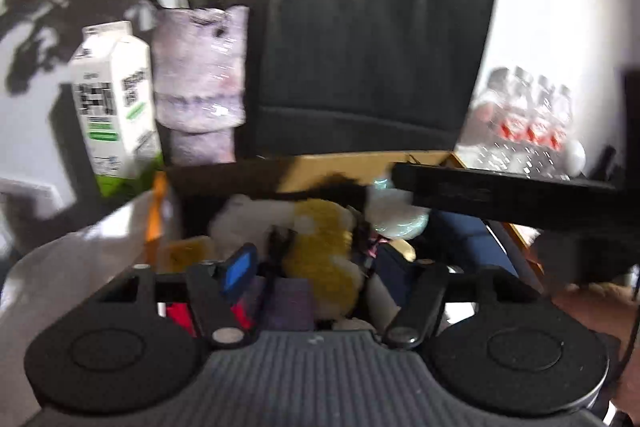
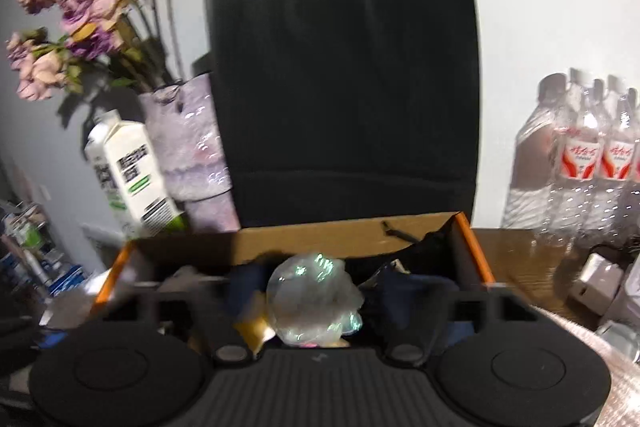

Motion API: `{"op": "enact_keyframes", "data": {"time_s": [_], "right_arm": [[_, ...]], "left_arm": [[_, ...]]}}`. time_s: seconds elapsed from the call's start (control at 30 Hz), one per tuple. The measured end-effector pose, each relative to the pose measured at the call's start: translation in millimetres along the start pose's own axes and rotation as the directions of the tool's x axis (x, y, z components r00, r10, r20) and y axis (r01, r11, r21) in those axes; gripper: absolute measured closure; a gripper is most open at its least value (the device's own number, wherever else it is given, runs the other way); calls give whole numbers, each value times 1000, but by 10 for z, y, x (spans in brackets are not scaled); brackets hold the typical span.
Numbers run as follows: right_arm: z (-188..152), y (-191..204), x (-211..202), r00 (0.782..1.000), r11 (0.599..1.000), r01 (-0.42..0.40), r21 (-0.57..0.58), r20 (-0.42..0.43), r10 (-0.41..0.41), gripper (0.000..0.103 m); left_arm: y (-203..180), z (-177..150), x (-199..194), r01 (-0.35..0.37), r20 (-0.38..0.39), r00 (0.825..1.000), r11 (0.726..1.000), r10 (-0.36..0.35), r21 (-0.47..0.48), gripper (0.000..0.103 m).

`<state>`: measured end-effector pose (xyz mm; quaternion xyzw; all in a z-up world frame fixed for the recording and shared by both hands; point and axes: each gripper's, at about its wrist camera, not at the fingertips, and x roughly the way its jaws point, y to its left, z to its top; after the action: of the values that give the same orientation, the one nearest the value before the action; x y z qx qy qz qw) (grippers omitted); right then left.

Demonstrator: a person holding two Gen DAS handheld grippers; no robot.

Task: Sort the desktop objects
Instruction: 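Lower the bag and white item into the orange box and open both tools, then withdraw both open tools from the box back over the towel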

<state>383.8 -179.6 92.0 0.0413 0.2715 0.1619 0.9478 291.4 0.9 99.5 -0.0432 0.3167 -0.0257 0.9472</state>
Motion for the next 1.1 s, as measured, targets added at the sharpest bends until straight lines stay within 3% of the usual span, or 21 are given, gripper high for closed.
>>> {"op": "enact_keyframes", "data": {"time_s": [0.07,0.2,0.37,0.73,0.97,1.1], "right_arm": [[-24,-52,-92,1000,1000,-3,10,17,3,26],[-141,-158,-310,998,1000,-21,21,-54,23,23],[-522,-184,-806,995,998,-60,-33,-87,57,16],[-1440,1,-1874,985,982,-148,-114,-107,136,14],[-1986,170,-2454,984,976,-162,-145,-102,148,9],[-2313,308,-2730,993,977,-99,-188,-84,84,7]], "left_arm": [[72,-15,-79,-29,2,1000,1000,29,-4,26],[176,-154,-235,-117,-40,992,993,117,3,26],[191,-445,-585,-119,-26,992,993,120,24,24],[-112,-1383,-1405,7,-22,1000,998,-6,68,17],[-64,-2111,-1846,-9,-14,1000,999,9,-45,14],[-27,-2382,-2089,-57,-7,998,995,57,-85,14]]}}
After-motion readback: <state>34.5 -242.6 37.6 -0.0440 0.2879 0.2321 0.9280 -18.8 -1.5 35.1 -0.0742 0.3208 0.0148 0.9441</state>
